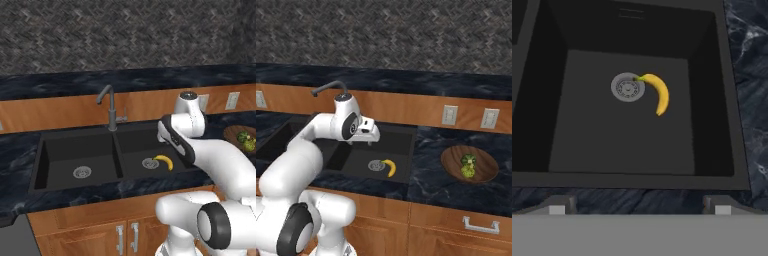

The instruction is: Pick the broccolis from the cabinet and place them in one bowl. Pick the banana from the sink and place it in the other bowl.

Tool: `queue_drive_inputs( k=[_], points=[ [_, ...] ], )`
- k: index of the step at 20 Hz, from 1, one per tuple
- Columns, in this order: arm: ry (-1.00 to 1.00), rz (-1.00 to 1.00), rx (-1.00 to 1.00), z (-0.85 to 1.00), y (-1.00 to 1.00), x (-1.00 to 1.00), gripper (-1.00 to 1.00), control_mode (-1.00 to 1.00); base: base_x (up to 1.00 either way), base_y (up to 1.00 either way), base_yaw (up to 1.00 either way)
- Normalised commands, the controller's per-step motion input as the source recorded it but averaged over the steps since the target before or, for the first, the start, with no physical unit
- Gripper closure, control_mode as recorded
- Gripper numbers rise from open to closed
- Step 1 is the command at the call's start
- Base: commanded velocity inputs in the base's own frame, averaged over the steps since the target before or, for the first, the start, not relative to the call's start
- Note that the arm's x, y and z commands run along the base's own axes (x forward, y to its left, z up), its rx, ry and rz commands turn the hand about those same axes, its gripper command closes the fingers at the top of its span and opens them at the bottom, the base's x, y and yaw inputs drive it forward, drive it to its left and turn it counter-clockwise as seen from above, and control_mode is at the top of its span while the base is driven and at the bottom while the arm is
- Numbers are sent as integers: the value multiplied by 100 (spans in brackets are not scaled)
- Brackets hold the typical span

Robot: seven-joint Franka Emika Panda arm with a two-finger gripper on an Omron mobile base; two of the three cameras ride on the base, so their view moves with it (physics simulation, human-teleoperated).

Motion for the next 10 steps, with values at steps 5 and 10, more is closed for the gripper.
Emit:
queue_drive_inputs(
  k=[5,10],
  points=[
    [-2,4,0,-46,-27,50,-100,-100,0,0,0],
    [-11,9,2,-44,-9,39,-100,-100,0,0,0]
  ],
)
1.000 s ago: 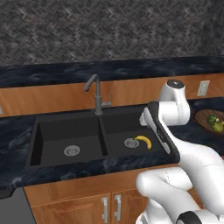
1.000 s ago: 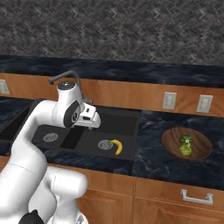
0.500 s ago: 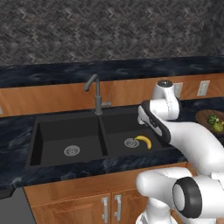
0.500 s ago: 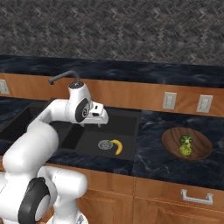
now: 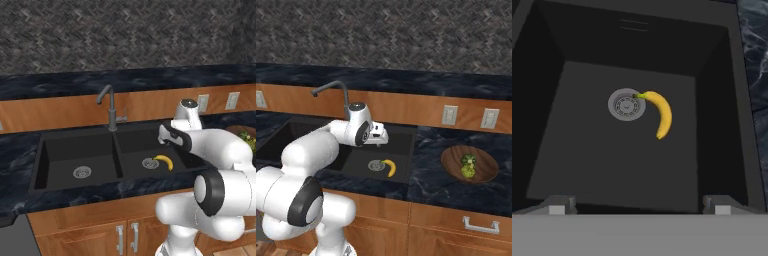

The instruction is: Pick the broccolis from the cabinet and place them in one bowl. Pick the banana from the sink and place it in the other bowl.

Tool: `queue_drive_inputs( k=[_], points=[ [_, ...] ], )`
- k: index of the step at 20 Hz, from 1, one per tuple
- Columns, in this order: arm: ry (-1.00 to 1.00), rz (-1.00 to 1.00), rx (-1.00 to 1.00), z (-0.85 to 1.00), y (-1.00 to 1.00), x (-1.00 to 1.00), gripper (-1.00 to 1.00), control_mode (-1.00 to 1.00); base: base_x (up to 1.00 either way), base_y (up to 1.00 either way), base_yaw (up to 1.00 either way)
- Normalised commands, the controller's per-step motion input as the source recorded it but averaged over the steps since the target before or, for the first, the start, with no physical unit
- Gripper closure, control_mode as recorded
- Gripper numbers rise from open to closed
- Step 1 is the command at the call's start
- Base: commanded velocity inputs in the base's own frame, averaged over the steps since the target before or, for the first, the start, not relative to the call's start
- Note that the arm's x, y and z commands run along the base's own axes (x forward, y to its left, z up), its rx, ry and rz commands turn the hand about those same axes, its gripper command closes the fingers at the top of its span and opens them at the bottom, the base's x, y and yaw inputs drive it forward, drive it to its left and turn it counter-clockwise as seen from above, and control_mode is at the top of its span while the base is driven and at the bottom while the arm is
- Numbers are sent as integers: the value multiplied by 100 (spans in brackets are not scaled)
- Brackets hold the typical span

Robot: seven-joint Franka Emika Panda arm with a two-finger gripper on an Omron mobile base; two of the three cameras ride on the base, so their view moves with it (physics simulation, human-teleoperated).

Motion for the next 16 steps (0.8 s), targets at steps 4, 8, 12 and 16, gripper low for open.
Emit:
queue_drive_inputs(
  k=[4,8,12,16],
  points=[
    [-15,10,0,-45,0,41,-100,-100,0,0,0],
    [-4,7,-2,-54,0,45,-100,-100,0,0,0],
    [2,3,-8,-52,-1,39,-100,-100,0,0,0],
    [15,0,-11,-31,-9,42,-100,-100,0,0,0]
  ],
)
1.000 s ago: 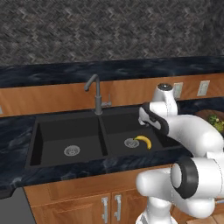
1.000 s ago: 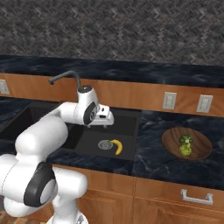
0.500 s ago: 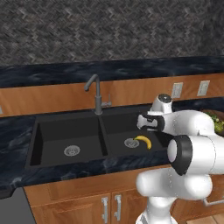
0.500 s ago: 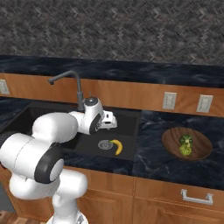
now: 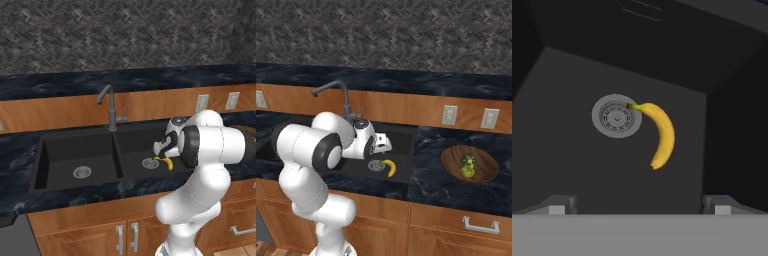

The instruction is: Pick the broccolis from the cabinet and place them in one bowl. Pick the banana from the sink and place it in the other bowl.

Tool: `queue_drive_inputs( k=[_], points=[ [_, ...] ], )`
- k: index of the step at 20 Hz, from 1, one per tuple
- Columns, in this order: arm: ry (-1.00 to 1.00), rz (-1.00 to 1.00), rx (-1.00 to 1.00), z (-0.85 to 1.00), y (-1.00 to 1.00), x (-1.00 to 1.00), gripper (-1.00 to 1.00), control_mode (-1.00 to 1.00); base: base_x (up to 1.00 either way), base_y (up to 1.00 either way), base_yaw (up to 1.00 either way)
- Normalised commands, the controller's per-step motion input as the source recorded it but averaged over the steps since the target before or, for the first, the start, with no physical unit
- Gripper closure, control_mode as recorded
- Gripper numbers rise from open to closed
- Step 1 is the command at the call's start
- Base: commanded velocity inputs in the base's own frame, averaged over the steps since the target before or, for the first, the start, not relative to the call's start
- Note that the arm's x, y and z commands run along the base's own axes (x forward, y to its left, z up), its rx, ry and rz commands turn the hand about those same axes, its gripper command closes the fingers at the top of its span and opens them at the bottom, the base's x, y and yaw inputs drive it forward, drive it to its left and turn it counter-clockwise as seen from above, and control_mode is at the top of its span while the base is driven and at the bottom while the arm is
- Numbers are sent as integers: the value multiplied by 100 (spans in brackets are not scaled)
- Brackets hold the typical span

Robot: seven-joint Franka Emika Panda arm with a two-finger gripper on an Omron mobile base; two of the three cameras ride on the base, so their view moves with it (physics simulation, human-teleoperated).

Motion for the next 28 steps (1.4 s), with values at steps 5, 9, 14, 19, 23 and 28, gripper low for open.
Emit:
queue_drive_inputs(
  k=[5,9,14,19,23,28],
  points=[
    [2,2,-2,-27,-22,36,-100,-100,0,0,0],
    [-4,9,6,-20,-21,28,-100,-100,0,0,0],
    [-2,6,2,-25,-27,28,-100,-100,0,0,0],
    [1,1,0,-20,-28,28,-100,-100,0,0,0],
    [3,0,-1,-12,-22,22,-100,-100,0,0,0],
    [7,0,0,-18,-6,18,-100,-100,0,0,0]
  ],
)
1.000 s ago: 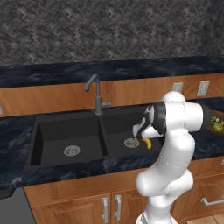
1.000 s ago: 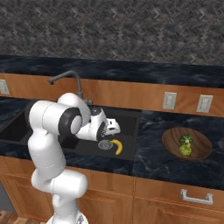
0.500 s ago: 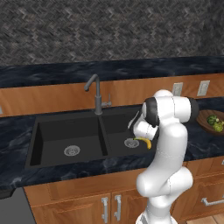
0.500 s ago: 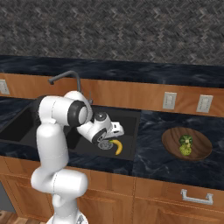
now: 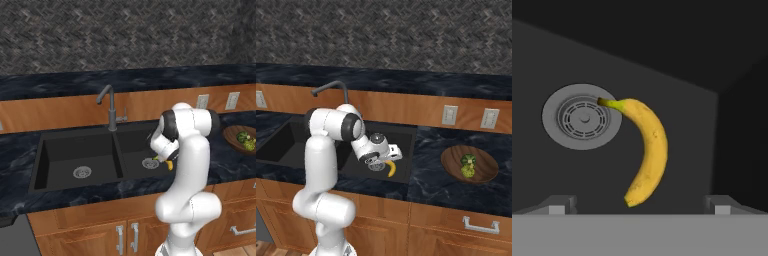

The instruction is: Pick the broccolis from the cabinet and place them in one bowl. Pick the banana from the sink and place it in the other bowl.

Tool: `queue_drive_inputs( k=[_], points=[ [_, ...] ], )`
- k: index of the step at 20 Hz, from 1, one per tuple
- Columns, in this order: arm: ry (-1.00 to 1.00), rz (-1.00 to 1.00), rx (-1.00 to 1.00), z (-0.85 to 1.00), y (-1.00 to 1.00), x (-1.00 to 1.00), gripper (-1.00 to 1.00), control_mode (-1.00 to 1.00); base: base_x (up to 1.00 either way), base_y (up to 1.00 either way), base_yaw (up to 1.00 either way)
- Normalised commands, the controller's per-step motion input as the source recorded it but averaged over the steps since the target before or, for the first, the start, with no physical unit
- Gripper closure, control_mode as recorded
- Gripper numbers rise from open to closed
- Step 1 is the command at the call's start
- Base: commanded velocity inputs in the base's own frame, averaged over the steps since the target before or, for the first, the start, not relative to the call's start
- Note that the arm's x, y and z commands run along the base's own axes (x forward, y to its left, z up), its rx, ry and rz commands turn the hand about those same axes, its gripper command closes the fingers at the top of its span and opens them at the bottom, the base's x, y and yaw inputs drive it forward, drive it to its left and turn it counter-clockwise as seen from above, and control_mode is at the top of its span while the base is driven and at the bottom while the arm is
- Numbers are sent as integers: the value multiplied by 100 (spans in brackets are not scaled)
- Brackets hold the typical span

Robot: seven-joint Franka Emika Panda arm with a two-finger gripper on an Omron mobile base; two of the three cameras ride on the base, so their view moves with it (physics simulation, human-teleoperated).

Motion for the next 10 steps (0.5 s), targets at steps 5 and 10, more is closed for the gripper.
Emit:
queue_drive_inputs(
  k=[5,10],
  points=[
    [4,0,0,-20,-5,33,-100,-100,0,0,0],
    [8,0,0,-10,-13,43,-100,-100,0,0,0]
  ],
)
